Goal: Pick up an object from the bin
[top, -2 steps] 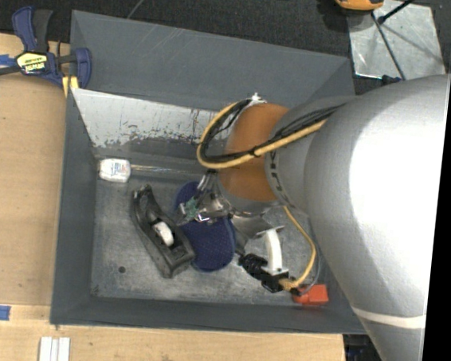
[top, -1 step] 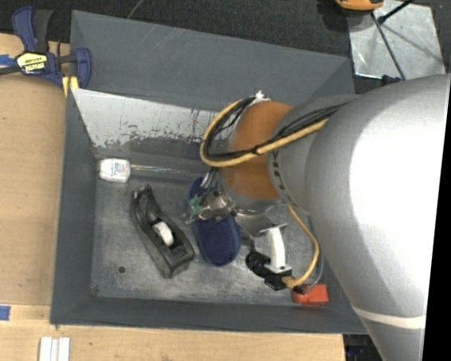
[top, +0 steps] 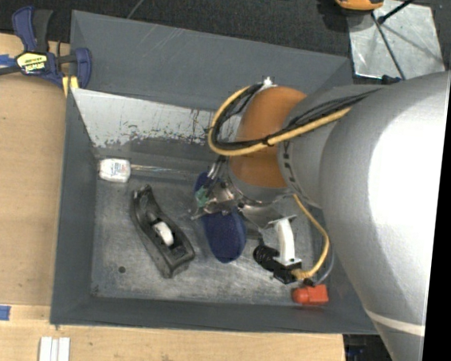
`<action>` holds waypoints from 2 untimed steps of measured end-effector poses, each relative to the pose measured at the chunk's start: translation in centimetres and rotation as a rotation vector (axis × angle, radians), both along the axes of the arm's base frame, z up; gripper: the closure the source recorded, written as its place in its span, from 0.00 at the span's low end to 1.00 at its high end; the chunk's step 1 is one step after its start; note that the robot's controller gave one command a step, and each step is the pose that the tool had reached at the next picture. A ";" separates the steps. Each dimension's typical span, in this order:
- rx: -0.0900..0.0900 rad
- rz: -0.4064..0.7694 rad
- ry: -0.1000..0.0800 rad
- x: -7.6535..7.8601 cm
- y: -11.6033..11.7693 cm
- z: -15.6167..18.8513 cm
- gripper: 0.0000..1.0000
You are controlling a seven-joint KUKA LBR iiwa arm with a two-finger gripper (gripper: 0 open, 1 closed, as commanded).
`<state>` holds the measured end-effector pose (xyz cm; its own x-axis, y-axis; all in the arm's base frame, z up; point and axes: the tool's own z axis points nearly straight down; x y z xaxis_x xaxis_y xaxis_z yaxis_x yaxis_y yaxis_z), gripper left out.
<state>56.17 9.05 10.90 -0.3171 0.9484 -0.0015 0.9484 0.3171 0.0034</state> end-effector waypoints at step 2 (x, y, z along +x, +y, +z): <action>0.000 0.004 0.000 0.2 -0.2 8.6 1.00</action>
Offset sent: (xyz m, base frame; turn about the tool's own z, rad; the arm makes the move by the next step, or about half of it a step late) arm 0.0000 0.0000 0.0604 0.0000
